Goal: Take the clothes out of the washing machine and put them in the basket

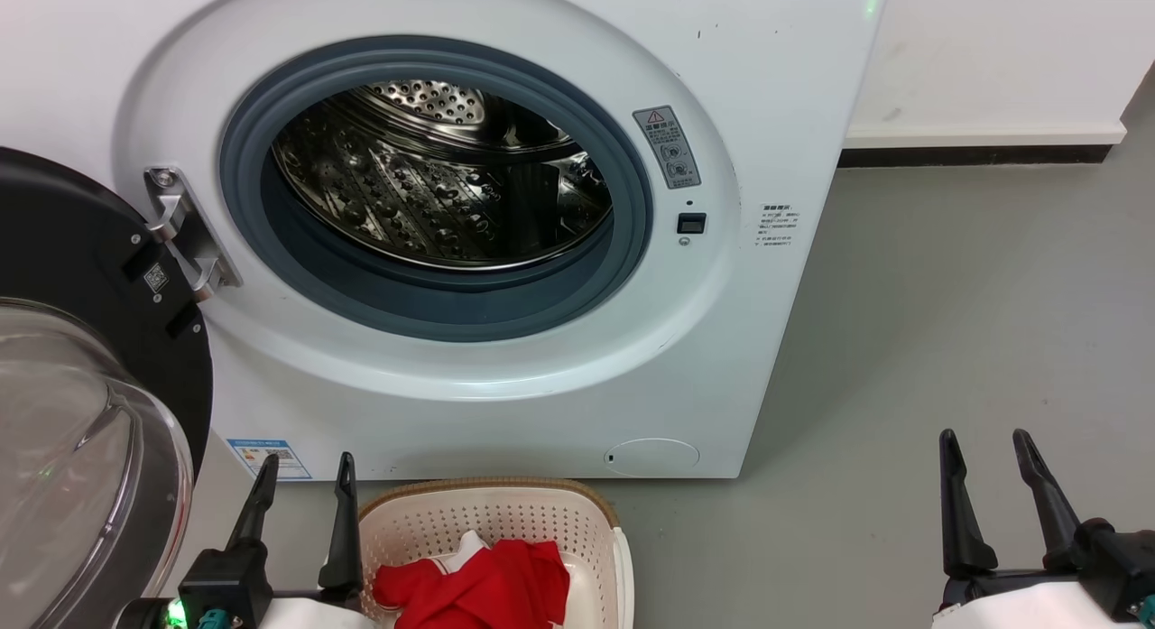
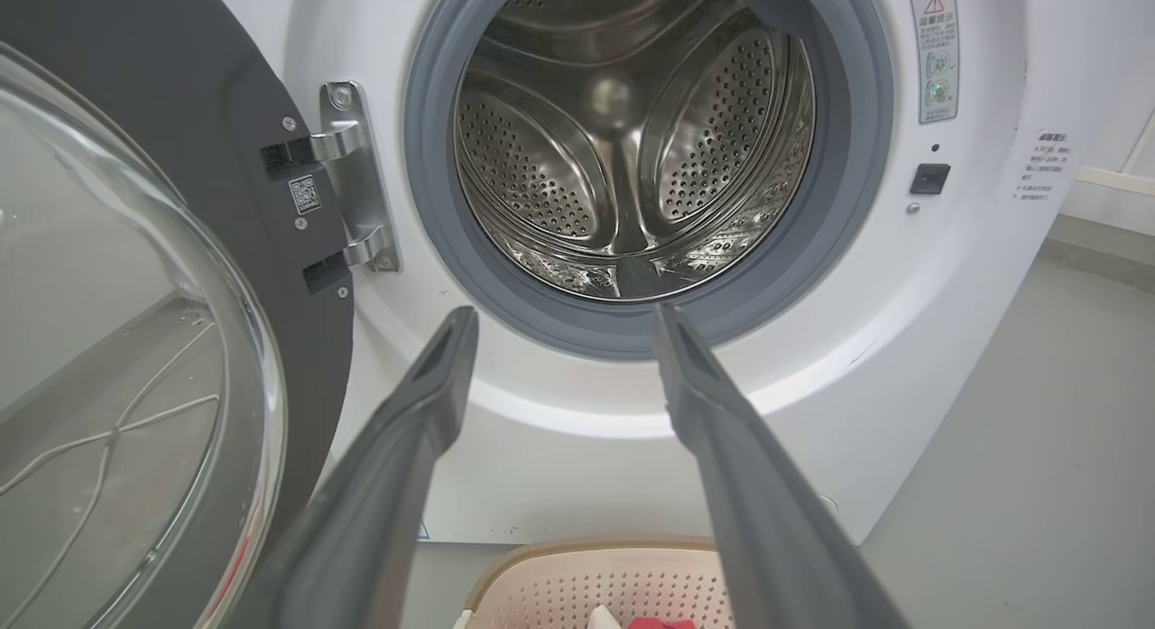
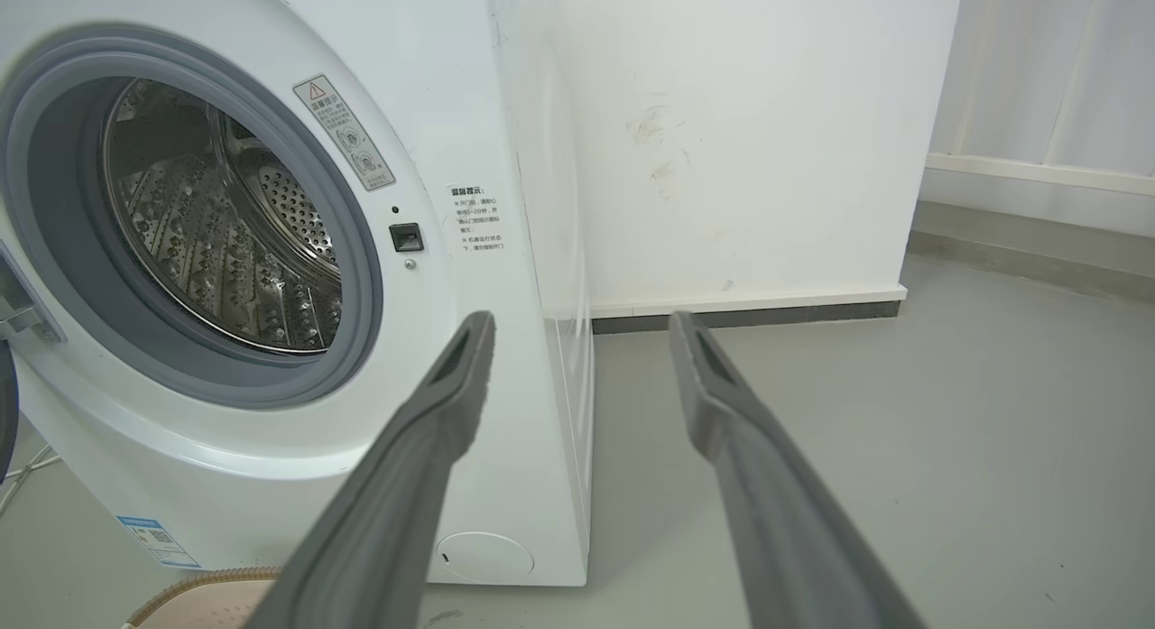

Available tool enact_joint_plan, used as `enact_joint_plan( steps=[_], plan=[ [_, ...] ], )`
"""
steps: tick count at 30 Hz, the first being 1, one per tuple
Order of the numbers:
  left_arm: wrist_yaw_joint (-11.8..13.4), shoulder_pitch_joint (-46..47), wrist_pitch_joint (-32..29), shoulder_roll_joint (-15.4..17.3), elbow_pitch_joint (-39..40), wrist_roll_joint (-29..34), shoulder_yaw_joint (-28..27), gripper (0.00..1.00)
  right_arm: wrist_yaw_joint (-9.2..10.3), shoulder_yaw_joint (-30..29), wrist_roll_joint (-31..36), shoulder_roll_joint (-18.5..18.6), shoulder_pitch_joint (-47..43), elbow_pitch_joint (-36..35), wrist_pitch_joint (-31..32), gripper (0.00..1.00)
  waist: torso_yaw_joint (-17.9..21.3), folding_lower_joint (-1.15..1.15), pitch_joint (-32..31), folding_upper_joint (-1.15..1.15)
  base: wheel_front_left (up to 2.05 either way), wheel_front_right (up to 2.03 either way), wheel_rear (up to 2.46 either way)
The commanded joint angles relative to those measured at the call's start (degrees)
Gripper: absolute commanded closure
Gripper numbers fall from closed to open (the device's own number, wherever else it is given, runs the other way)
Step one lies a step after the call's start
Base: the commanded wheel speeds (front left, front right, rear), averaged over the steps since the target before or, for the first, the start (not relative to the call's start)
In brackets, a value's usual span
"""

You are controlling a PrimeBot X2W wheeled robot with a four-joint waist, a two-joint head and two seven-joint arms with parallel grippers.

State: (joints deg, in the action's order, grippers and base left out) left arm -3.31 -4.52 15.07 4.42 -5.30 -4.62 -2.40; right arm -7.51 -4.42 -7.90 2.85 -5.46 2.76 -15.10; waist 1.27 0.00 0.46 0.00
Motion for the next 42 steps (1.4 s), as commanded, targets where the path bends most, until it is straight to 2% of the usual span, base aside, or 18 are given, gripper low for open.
enact_joint_plan(
  steps=[1, 2, 3, 7, 25, 42],
  plan=[
    [-0.1, -0.1, 0.1, -0.3, -0.1, 0.4, -0.3, 0.00, 0.04, 0.1, -0.1, 0.1, 0.0, 0.0, -0.1, 0.00, 0.0, 0.00, 0.0, 0.00, 0.00, 0.00, 0.00],
    [-0.2, 0.1, 0.1, -0.4, 0.1, 0.5, -0.4, 0.00, 0.04, 0.1, 0.0, 0.1, 0.1, 0.1, -0.1, 0.00, -0.1, 0.00, 0.0, 0.00, 0.00, 0.00, 0.00],
    [-0.2, 0.0, 0.0, -0.1, -0.2, 0.0, -0.2, 1.00, 0.00, 0.1, -0.1, 0.0, 0.0, 0.2, 0.0, 1.00, 0.0, 0.00, 0.0, 0.00, 0.00, 0.00, 0.00],
    [-0.2, -0.2, -0.6, -0.3, -2.5, -0.8, -0.1, 1.00, 0.00, 0.2, -0.8, -0.2, -0.6, 2.1, 0.2, 1.00, -0.1, 0.00, 0.0, 0.00, 0.00, 0.00, 0.00],
    [-1.2, 2.5, -5.6, -0.6, -3.9, -21.2, -1.1, 1.00, 0.01, 0.7, -21.4, 0.7, 2.4, 4.2, 4.4, 1.00, -0.2, 0.00, 0.0, 0.00, 0.00, 0.00, 0.00],
    [-1.9, 4.6, -9.3, -0.8, -4.9, -36.9, -1.8, 1.00, 0.01, 0.7, -36.8, 1.1, 4.7, 5.8, 7.9, 1.00, -0.4, 0.00, 0.0, 0.00, 0.00, 0.00, 0.00]
  ],
)
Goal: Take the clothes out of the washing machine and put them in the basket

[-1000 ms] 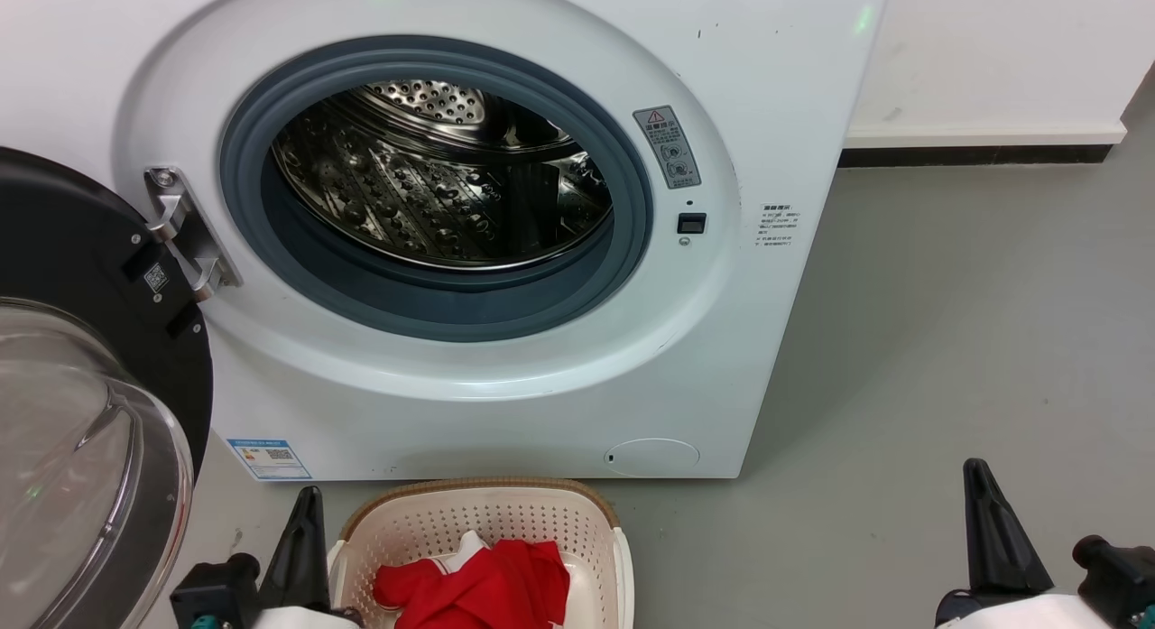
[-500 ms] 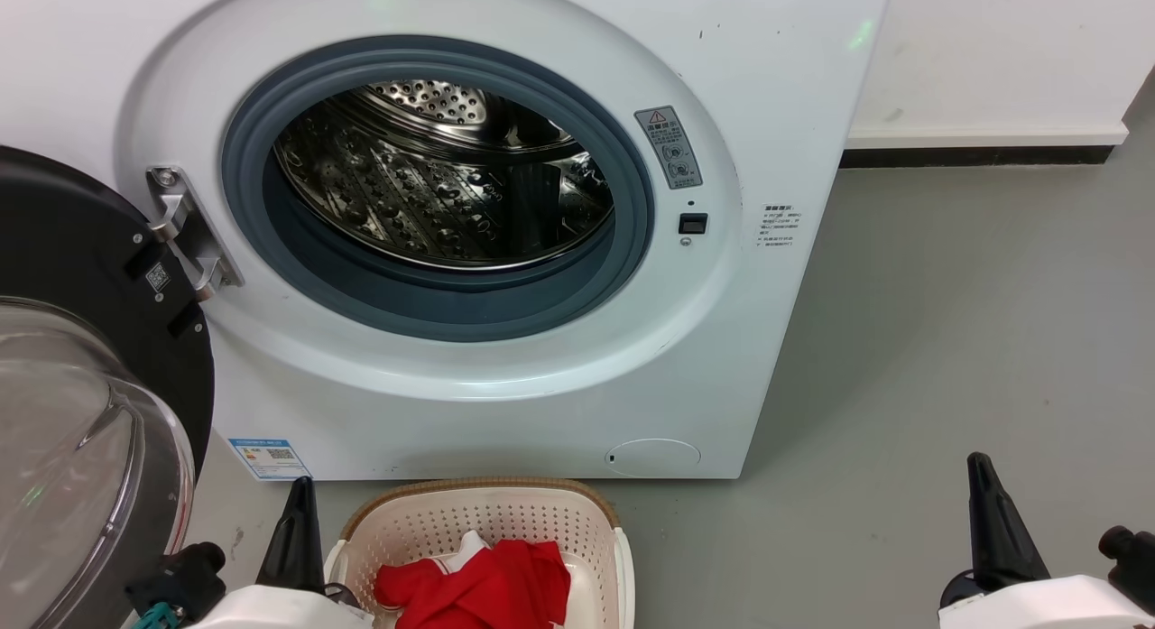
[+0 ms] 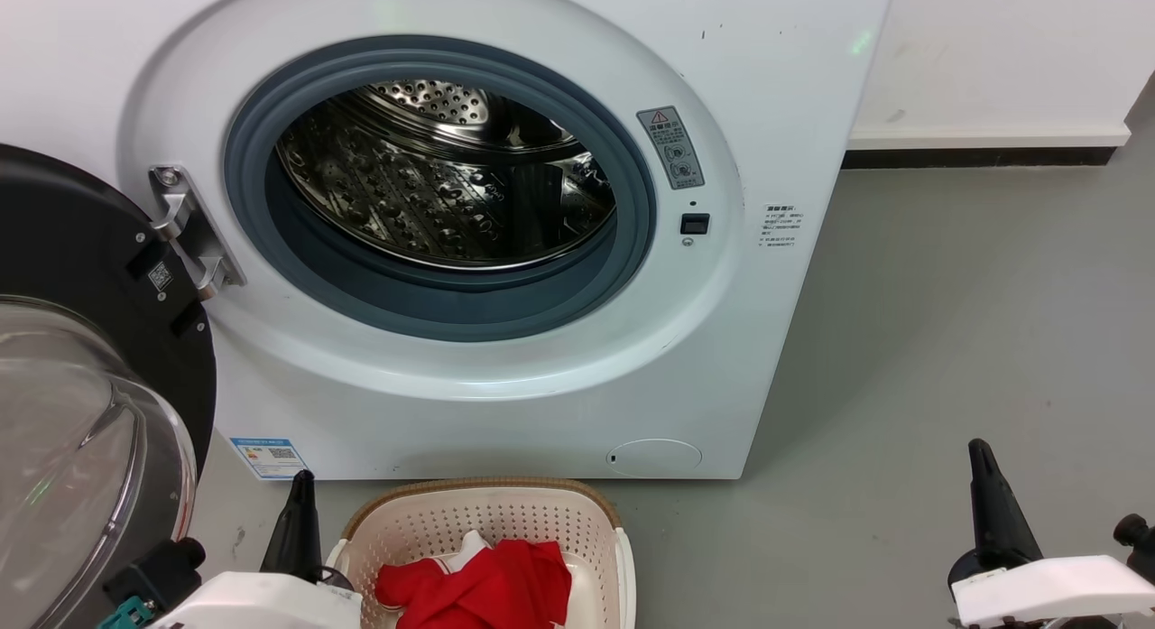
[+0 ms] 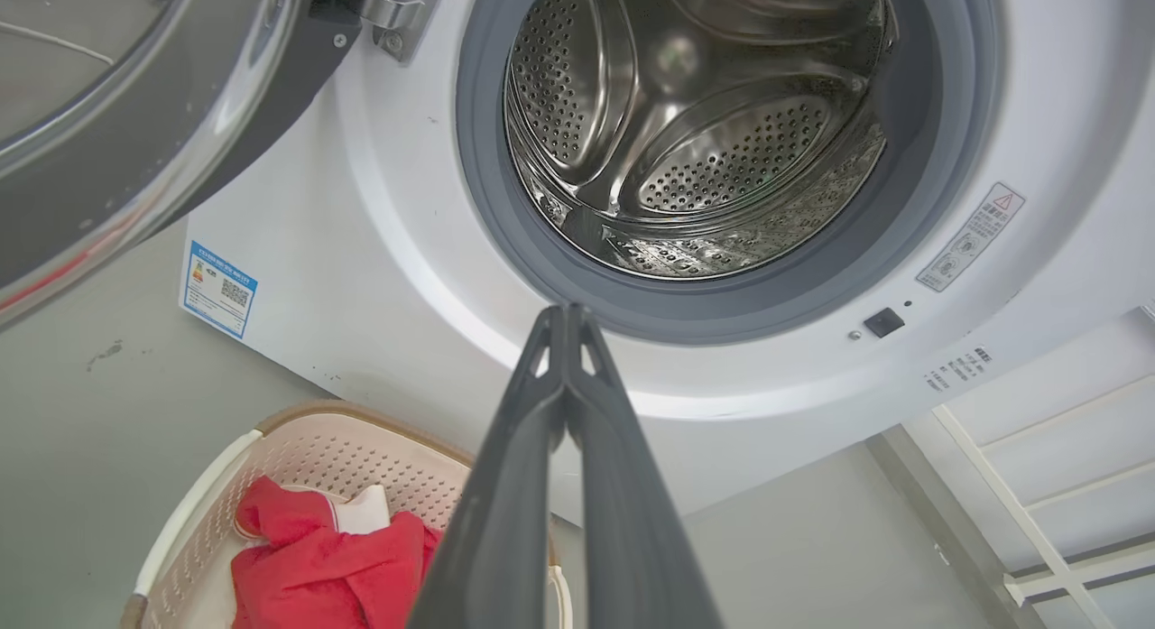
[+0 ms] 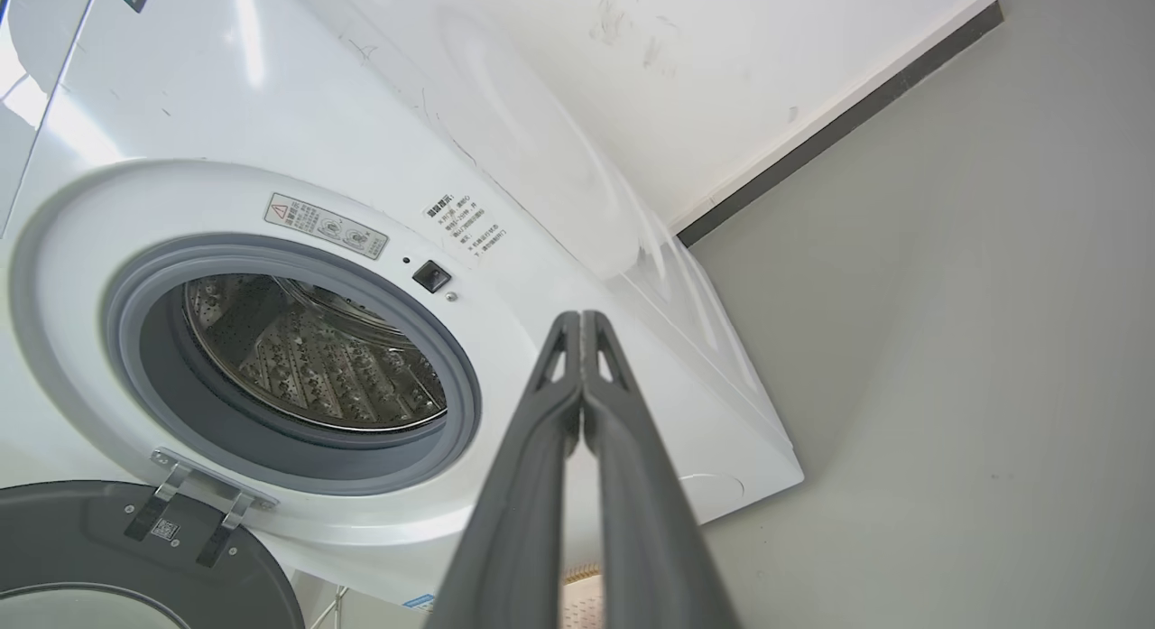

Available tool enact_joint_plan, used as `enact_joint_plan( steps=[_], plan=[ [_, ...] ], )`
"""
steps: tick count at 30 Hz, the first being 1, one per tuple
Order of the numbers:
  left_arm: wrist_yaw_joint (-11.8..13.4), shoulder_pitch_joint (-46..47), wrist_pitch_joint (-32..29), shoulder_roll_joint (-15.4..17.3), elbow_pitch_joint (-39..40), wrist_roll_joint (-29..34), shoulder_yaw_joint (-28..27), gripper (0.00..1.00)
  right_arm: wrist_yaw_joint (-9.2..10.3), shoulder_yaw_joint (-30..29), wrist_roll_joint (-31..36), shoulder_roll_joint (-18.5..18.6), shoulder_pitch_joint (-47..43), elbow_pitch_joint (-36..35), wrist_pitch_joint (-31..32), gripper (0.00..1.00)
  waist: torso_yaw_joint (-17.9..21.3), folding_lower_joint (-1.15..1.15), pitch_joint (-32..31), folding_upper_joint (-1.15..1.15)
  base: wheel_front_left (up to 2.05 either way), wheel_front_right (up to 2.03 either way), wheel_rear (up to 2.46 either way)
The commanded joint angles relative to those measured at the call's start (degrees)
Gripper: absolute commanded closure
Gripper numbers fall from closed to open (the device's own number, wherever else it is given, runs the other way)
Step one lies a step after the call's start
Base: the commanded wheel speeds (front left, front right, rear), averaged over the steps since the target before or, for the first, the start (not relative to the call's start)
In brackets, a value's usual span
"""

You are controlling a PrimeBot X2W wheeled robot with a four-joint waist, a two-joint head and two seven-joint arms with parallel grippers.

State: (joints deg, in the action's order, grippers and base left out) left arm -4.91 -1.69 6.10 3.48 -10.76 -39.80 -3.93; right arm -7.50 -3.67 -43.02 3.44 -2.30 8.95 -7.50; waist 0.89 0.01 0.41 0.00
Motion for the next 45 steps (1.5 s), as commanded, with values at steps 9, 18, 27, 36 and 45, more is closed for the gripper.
enact_joint_plan(
  steps=[9, 18, 27, 36, 45],
  plan=[
    [-0.7, 2.7, -2.1, 0.1, 0.0, -9.0, -0.6, 1.00, 0.00, -0.1, -8.8, 0.6, 2.5, 0.3, 2.0, 1.00, -0.1, 0.00, 0.0, 0.00, 0.00, 0.00, 0.00],
    [-1.0, 3.6, -3.7, 0.0, -0.5, -15.6, -1.0, 1.00, 0.00, -0.2, -15.2, 0.7, 3.5, 1.0, 3.5, 1.00, -0.2, 0.00, 0.0, 0.00, 0.00, 0.00, 0.00],
    [-1.2, 4.3, -5.2, -0.1, -1.0, -21.6, -1.3, 1.00, 0.00, -0.3, -21.0, 0.7, 4.4, 1.6, 5.1, 1.00, -0.3, 0.00, -0.1, 0.00, 0.00, 0.00, 0.00],
    [-1.5, 5.0, -6.4, -0.2, -1.3, -26.6, -1.5, 1.00, 0.00, -0.5, -25.8, 0.7, 5.1, 2.2, 6.3, 1.00, -0.4, 0.00, -0.1, 0.00, 0.00, 0.00, 0.00],
    [-1.7, 5.7, -7.7, -0.3, -1.7, -31.7, -1.7, 1.00, 0.00, -0.7, -30.7, 0.7, 5.9, 2.8, 7.6, 1.00, -0.4, 0.00, -0.1, 0.00, 0.00, 0.00, 0.00]
  ],
)
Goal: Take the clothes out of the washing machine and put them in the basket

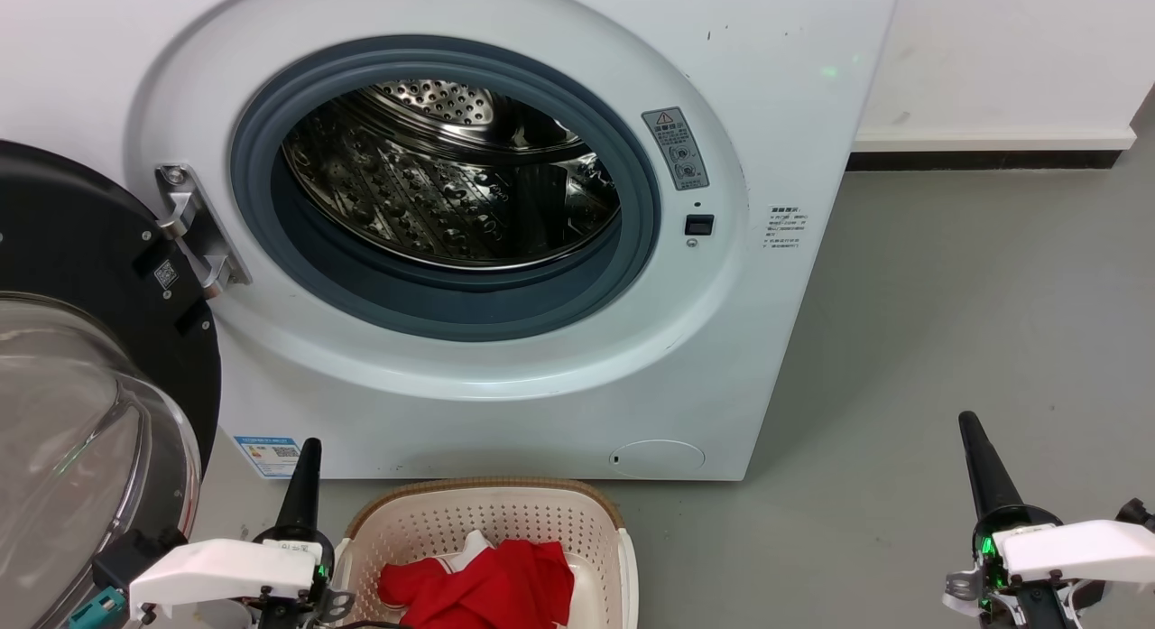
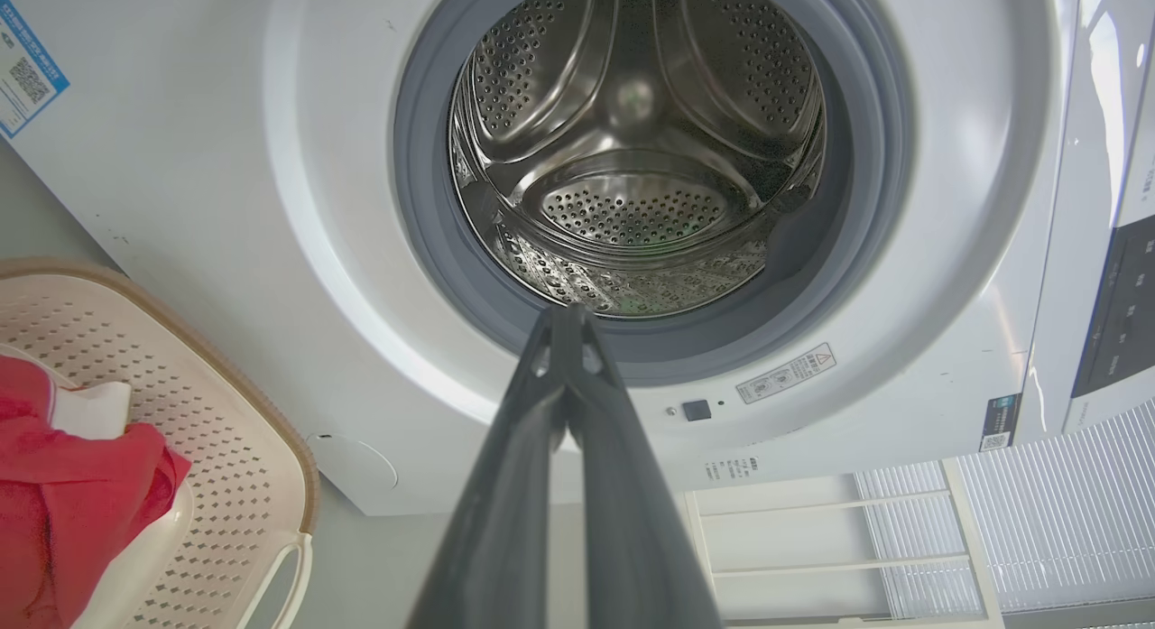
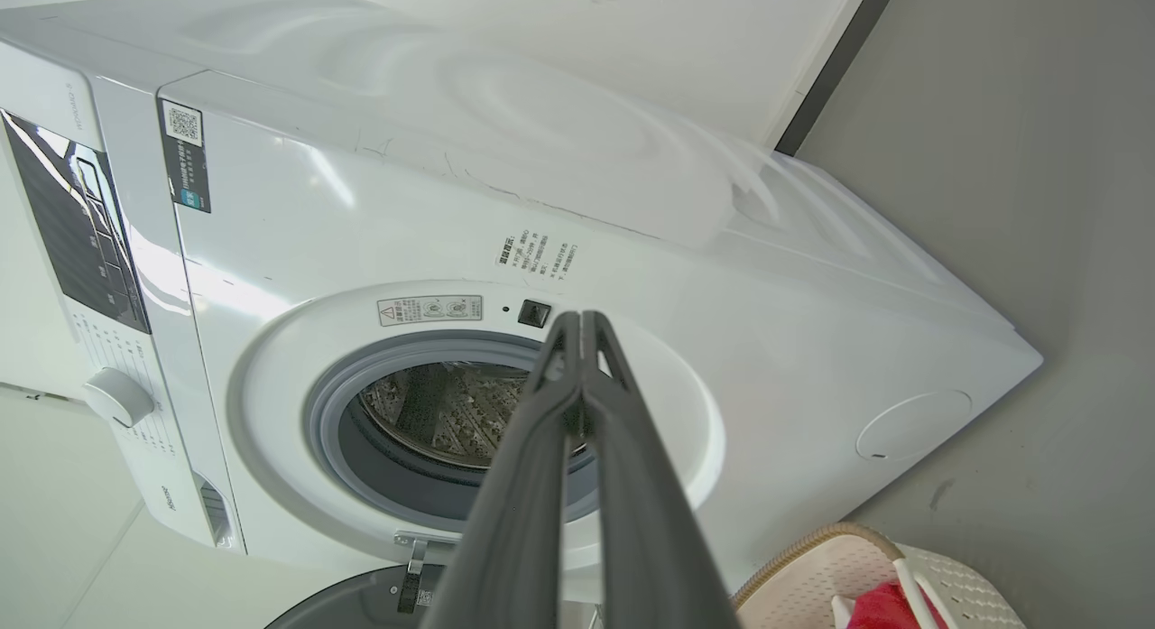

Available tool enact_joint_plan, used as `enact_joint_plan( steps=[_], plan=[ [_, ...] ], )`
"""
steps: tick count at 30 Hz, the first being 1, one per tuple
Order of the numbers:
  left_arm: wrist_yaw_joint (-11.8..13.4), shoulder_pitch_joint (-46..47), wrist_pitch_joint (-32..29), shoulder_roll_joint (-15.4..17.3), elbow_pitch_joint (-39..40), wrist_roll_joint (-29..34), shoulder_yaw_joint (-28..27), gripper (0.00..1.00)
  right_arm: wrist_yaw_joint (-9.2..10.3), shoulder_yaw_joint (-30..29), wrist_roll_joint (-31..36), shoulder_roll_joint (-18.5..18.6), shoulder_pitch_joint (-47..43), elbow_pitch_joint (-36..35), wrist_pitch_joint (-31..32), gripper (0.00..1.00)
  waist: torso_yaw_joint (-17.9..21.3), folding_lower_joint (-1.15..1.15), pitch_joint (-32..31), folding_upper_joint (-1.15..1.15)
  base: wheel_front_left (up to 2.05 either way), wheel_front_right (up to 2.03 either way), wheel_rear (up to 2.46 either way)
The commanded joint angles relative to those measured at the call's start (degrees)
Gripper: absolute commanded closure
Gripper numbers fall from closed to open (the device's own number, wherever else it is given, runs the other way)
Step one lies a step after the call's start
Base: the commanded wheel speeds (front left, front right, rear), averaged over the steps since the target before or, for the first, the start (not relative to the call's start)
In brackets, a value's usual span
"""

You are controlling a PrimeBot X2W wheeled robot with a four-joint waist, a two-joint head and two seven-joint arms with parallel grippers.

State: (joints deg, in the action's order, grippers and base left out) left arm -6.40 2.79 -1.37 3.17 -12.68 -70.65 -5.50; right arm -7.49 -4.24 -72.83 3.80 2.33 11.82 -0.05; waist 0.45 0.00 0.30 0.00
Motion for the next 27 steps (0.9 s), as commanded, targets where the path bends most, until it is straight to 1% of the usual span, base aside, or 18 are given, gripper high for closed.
enact_joint_plan(
  steps=[1, 27],
  plan=[
    [-0.3, 1.3, -0.4, 0.0, 0.2, -1.5, -0.2, 1.00, -0.01, -0.1, -1.5, 0.4, 1.3, 0.0, 0.3, 1.00, 0.0, 0.00, 0.0, 0.00, 0.00, 0.00, 0.00],
    [-0.8, 2.8, -3.5, -0.2, -0.9, -14.3, -0.8, 1.00, -0.01, -0.7, -13.7, 0.2, 3.2, 1.4, 3.7, 1.00, -0.3, 0.00, -0.1, 0.00, 0.00, 0.00, 0.00]
  ],
)
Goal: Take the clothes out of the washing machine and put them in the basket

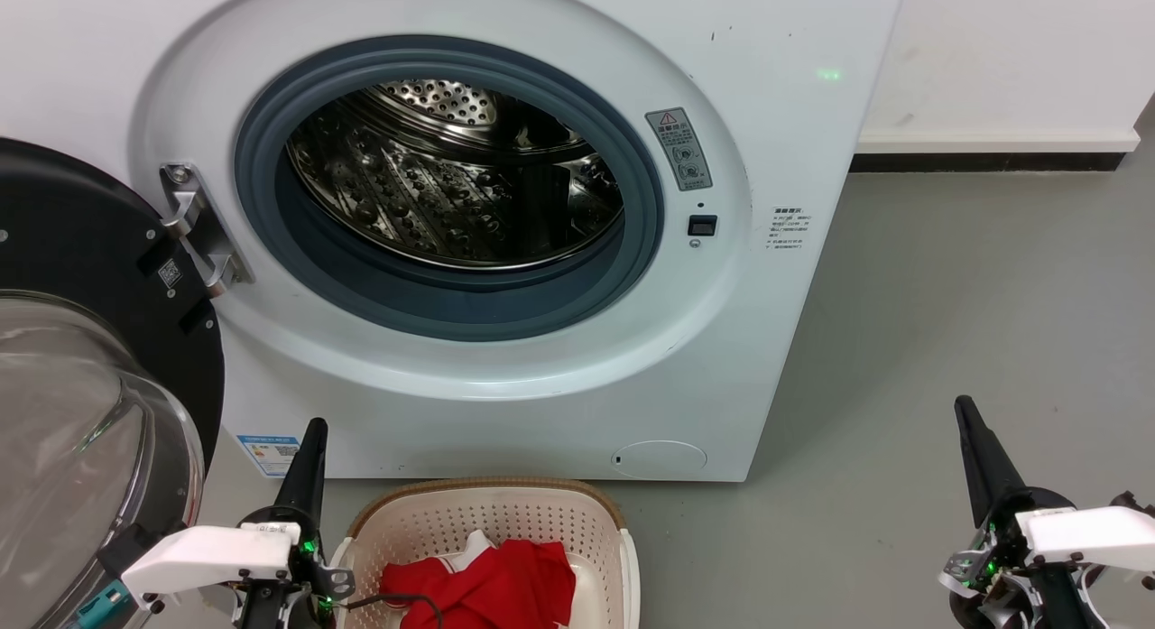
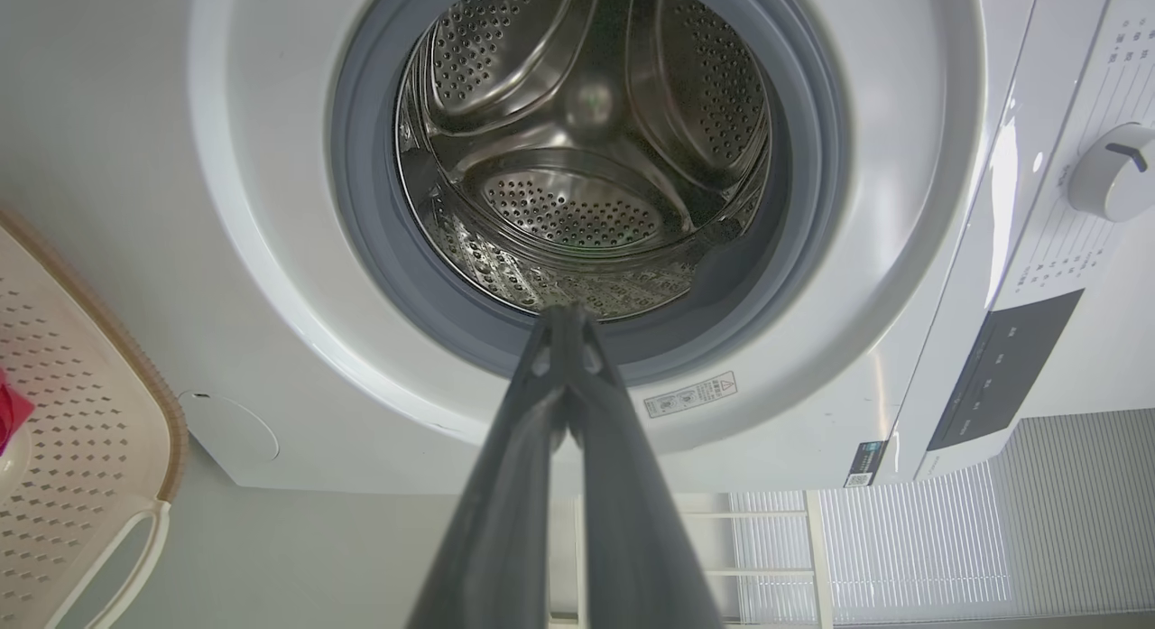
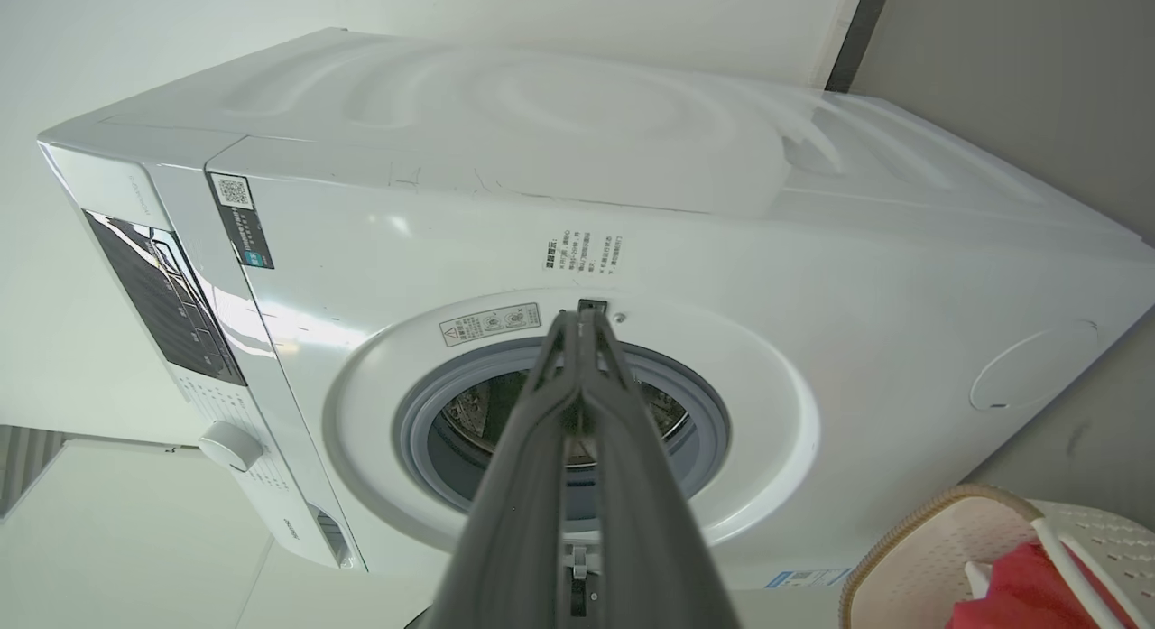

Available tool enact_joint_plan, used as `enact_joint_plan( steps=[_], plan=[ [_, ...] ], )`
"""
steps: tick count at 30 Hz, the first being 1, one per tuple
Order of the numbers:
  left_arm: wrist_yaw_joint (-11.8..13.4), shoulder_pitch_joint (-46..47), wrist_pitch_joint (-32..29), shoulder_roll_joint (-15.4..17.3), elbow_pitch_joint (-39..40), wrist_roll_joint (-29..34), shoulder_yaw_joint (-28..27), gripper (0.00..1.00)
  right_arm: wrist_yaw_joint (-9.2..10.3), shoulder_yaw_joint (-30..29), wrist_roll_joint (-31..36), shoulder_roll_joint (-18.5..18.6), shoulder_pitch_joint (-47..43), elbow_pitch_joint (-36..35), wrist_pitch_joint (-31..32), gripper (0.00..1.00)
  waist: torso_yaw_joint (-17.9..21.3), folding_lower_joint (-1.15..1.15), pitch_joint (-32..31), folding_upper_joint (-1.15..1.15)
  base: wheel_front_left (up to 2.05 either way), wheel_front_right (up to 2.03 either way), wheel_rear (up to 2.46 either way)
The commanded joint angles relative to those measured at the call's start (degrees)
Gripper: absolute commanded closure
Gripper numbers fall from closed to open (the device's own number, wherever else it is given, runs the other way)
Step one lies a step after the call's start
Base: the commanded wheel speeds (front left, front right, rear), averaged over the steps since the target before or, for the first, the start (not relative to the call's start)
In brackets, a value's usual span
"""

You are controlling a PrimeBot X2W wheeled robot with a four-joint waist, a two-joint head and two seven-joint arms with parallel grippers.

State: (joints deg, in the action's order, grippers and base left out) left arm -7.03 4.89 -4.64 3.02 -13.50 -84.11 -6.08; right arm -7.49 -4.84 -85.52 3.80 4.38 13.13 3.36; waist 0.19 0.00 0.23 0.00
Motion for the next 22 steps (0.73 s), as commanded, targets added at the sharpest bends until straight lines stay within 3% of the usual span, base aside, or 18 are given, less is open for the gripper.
enact_joint_plan(
  steps=[1, 22],
  plan=[
    [-0.3, 0.8, -0.3, -0.1, -0.1, -1.3, -0.3, 1.00, 0.00, -0.1, -1.4, 0.2, 1.2, 0.1, 0.4, 1.00, 0.0, 0.00, 0.0, 0.00, 0.00, 0.00, 0.00],
    [-0.6, 1.6, -2.1, -0.2, -0.6, -8.3, -0.6, 1.00, 0.00, -0.5, -7.9, 0.0, 2.1, 0.9, 2.4, 1.00, -0.2, 0.00, -0.1, 0.00, 0.00, 0.00, 0.00]
  ],
)
